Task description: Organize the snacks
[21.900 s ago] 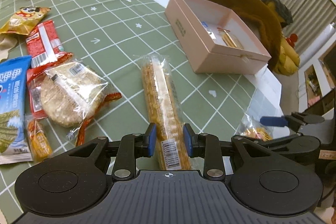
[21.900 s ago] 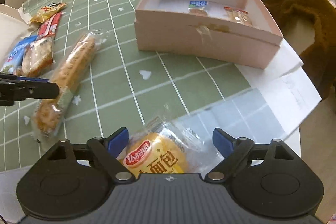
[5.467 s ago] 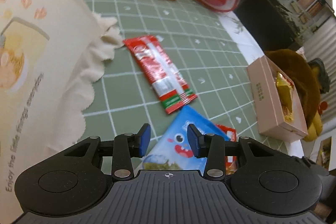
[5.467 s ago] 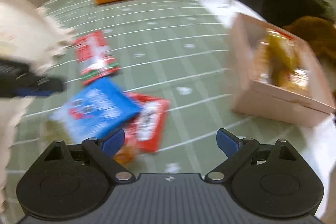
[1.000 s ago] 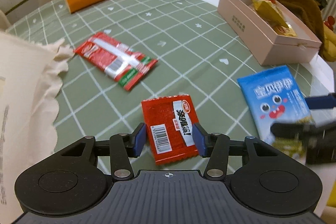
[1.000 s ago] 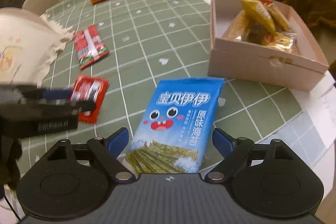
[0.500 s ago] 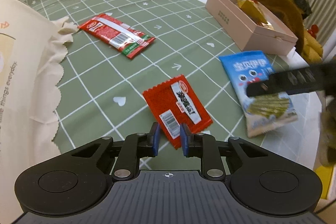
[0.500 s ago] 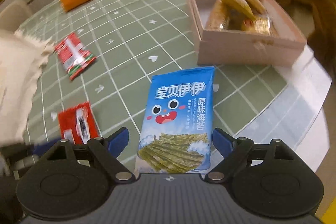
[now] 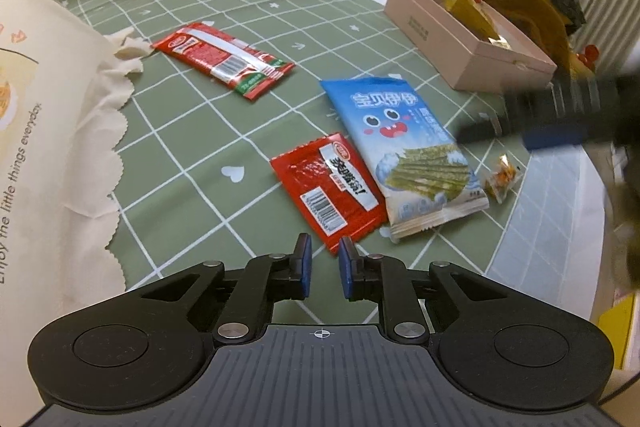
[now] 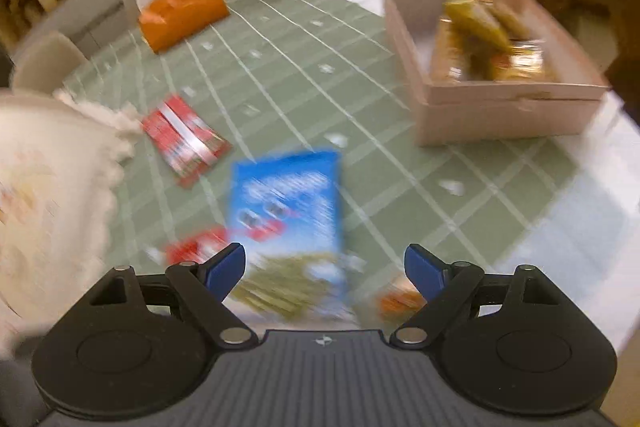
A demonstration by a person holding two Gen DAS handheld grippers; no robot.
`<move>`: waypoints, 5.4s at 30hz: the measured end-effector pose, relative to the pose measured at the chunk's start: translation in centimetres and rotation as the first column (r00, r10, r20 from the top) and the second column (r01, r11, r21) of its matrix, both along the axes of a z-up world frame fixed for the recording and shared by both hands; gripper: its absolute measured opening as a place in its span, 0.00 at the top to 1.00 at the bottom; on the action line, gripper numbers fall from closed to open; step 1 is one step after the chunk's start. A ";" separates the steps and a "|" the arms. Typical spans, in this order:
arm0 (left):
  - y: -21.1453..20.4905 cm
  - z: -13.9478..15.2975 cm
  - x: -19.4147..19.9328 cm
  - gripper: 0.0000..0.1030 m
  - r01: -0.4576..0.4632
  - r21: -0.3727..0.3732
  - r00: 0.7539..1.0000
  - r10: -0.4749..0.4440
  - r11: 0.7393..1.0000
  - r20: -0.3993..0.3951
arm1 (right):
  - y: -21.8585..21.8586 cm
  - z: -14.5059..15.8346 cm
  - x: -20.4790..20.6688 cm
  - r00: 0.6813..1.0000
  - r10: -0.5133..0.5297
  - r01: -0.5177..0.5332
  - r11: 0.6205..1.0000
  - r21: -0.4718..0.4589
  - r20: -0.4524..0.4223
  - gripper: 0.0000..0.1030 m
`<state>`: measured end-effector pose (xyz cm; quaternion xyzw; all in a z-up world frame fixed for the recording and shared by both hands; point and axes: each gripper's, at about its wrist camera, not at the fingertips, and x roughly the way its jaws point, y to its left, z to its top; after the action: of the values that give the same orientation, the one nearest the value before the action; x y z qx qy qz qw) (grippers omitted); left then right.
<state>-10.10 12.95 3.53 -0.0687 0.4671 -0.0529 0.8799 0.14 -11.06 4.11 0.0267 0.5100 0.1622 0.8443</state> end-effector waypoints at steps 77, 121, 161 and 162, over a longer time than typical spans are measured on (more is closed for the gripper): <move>-4.0 -0.6 4.8 0.21 0.102 0.167 0.995 -0.098 0.981 -0.030 | -8.0 -5.5 0.4 0.998 -0.063 0.066 0.991 -0.116 0.030 0.00; 2.7 1.2 -1.1 0.75 -0.153 -0.065 0.988 0.152 0.986 -0.027 | 3.5 -3.6 -3.2 0.927 0.360 -0.352 0.931 -0.093 0.104 0.07; -6.3 0.4 4.3 0.75 0.002 -0.181 0.999 -0.012 0.983 -0.053 | -8.8 -5.0 4.2 0.991 0.037 -0.019 0.990 -0.143 0.130 0.43; -6.4 0.4 4.5 0.75 -0.001 -0.184 0.998 -0.009 0.983 -0.056 | -8.3 -4.9 3.5 0.990 0.064 -0.047 0.990 -0.131 0.129 0.43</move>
<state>-5.58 6.56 3.91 -0.1503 0.4850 -0.0958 0.8562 3.69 -19.39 -0.79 -0.0526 0.4626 0.1541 0.8715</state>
